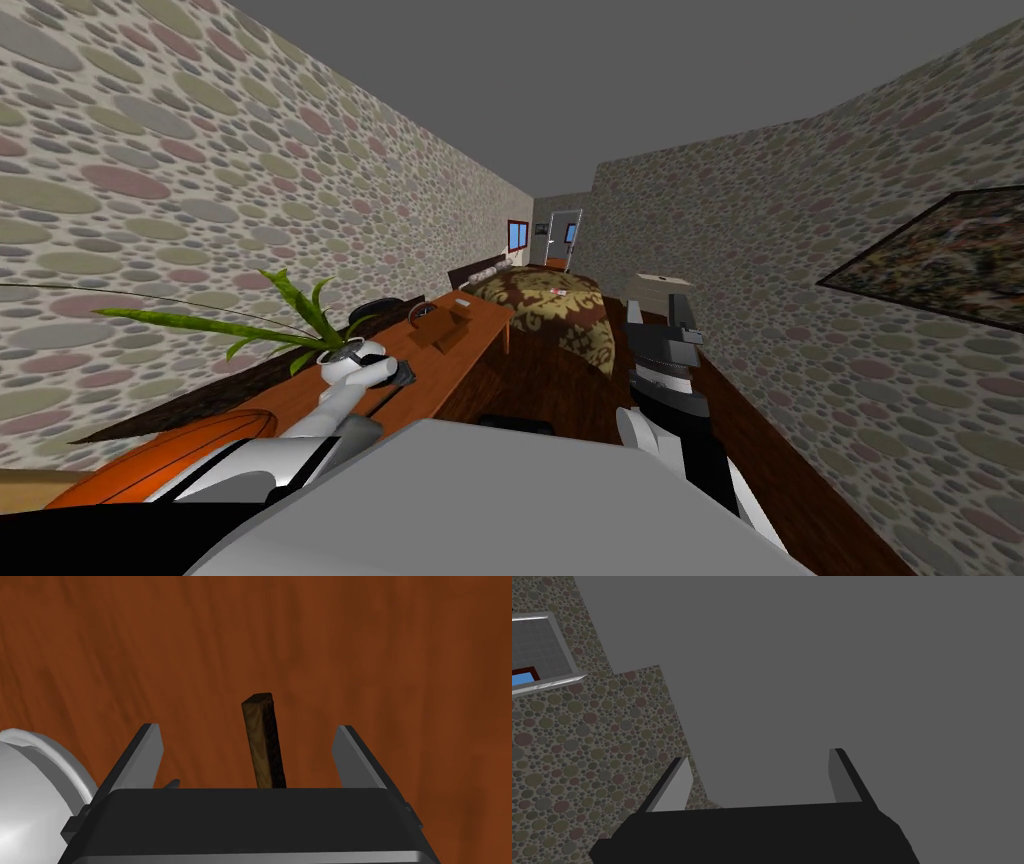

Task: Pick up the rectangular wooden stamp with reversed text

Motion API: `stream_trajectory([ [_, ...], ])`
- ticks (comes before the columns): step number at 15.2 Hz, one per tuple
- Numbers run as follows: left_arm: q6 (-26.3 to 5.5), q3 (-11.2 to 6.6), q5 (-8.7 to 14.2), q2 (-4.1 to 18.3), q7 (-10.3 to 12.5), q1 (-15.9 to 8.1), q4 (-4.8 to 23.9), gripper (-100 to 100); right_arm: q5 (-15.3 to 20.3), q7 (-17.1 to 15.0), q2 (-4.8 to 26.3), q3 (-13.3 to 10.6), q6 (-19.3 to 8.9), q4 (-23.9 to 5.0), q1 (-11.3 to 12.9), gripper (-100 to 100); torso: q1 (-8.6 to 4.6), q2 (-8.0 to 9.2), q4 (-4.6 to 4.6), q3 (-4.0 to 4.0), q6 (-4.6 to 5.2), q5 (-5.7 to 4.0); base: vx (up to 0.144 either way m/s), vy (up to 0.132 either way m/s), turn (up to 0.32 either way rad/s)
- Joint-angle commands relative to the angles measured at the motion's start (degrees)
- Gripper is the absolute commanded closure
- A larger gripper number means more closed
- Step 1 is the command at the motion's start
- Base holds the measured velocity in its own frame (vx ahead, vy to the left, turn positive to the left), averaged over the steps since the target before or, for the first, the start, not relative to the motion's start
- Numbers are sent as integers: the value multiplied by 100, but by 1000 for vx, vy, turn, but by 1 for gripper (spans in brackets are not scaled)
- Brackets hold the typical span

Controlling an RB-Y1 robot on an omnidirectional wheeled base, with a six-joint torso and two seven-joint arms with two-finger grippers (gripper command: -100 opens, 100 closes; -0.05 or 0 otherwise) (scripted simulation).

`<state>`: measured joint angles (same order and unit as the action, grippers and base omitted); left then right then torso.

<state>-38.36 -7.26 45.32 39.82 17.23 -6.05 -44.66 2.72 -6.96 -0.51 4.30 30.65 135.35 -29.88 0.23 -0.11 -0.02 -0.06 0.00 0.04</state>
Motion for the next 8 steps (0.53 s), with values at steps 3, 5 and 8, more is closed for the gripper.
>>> stream_trajectory([
  [3, -378, -73, 171, 145, 27, -85, 539, -100, 0, 0, 0, 0, 0, 0, -1, 0, 4, 0, -1, 0, -4, 2, 6, 41, -149],
  [5, -531, -113, 268, 221, 37, -130, 950, -100, 0, 0, 0, 0, 0, 0, 0, 0, 7, -1, -1, -1, -1, 3, 7, 59, -195],
  [8, -574, -113, 268, 221, 37, -130, 1000, -100, 0, 0, 0, 1, 0, 0, -1, 0, 11, 0, -1, 0, -6, 4, 2, 47, -57],
])
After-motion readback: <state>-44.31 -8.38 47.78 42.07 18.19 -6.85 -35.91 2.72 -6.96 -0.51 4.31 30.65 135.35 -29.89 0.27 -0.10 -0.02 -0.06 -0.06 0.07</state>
